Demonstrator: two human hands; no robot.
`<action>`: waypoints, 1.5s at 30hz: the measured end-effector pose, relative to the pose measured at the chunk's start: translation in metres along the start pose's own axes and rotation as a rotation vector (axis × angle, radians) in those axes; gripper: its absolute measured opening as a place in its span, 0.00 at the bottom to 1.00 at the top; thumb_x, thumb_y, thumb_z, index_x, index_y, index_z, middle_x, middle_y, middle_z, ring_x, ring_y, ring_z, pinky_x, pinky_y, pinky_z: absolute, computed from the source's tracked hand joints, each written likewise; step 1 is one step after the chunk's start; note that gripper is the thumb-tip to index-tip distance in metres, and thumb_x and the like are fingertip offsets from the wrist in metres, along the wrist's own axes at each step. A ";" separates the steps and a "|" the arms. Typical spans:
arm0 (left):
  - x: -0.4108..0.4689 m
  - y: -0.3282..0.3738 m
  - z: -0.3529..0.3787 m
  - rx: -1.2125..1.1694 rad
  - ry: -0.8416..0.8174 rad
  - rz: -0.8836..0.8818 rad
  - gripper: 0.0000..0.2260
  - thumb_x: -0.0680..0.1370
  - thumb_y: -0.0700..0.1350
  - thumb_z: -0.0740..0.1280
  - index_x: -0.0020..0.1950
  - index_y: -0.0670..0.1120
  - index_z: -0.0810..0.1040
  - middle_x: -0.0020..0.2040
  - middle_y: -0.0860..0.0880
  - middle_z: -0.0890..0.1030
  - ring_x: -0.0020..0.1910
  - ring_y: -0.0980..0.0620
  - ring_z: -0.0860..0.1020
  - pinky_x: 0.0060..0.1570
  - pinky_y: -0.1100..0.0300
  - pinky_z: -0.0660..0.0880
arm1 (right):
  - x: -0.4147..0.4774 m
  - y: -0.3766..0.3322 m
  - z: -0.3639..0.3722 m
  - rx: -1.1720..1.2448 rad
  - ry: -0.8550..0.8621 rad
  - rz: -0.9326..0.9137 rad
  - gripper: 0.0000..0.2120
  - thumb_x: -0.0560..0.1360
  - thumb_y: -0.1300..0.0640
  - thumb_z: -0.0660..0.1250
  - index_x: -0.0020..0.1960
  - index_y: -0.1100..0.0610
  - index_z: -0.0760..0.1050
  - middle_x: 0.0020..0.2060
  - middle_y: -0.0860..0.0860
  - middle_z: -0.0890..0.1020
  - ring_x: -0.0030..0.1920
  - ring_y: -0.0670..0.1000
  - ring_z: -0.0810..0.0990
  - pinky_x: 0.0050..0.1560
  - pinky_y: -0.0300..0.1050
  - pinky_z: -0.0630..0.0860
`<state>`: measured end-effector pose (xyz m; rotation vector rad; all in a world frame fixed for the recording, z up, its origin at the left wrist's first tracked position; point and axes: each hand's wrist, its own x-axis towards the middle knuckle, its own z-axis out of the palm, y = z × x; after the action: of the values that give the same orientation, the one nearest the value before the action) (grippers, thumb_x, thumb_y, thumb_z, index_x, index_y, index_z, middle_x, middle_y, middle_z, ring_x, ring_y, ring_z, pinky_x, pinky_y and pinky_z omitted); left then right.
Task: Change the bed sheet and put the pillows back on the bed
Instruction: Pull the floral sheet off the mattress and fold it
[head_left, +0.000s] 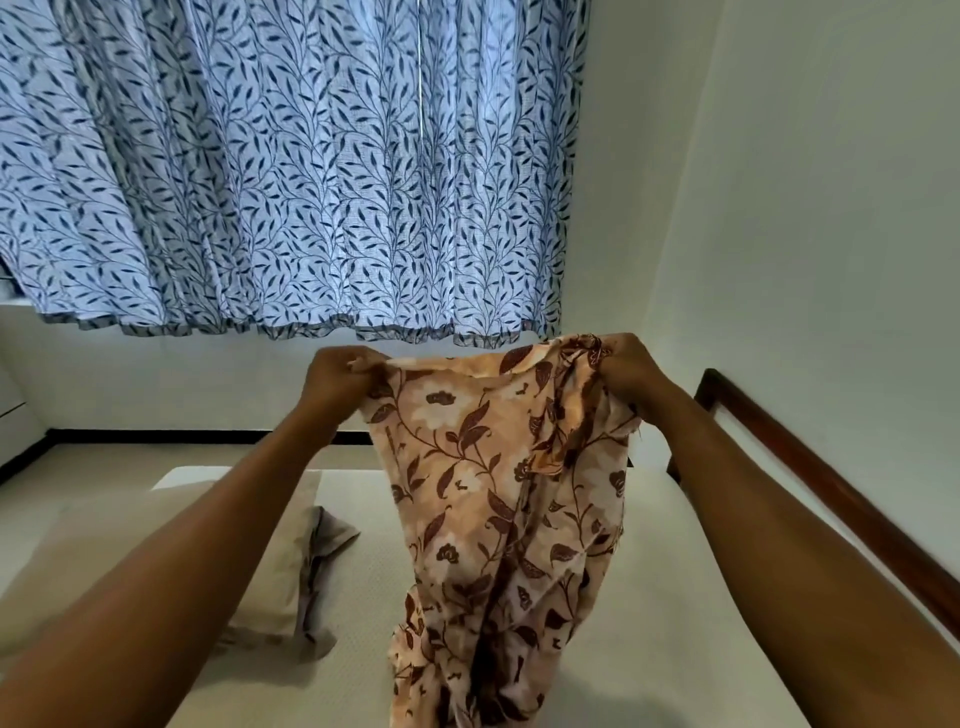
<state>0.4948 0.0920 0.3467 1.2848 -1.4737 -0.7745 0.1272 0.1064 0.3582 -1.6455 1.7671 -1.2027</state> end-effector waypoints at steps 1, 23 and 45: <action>0.004 -0.002 -0.004 0.008 0.027 -0.011 0.07 0.73 0.33 0.73 0.42 0.46 0.86 0.39 0.43 0.85 0.36 0.47 0.84 0.36 0.56 0.81 | -0.001 -0.001 0.000 0.005 -0.001 0.010 0.08 0.70 0.60 0.70 0.43 0.66 0.82 0.42 0.63 0.86 0.38 0.54 0.82 0.42 0.48 0.78; -0.009 0.017 -0.006 -0.253 -0.115 -0.050 0.07 0.81 0.36 0.65 0.48 0.37 0.82 0.42 0.41 0.84 0.40 0.44 0.82 0.37 0.56 0.80 | 0.002 -0.057 0.070 -0.824 -0.473 -0.226 0.13 0.75 0.59 0.70 0.56 0.66 0.82 0.53 0.62 0.84 0.53 0.60 0.82 0.54 0.52 0.81; -0.029 0.028 0.068 -0.033 -0.370 0.173 0.15 0.81 0.37 0.68 0.33 0.41 0.78 0.28 0.47 0.75 0.28 0.53 0.74 0.31 0.60 0.70 | -0.021 -0.046 0.024 -0.717 -0.214 -0.325 0.14 0.73 0.50 0.71 0.32 0.54 0.76 0.30 0.48 0.76 0.32 0.48 0.75 0.34 0.44 0.68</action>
<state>0.4201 0.1166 0.3438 1.0081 -1.8311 -0.9514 0.1762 0.1233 0.3785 -2.4276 1.9613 -0.4718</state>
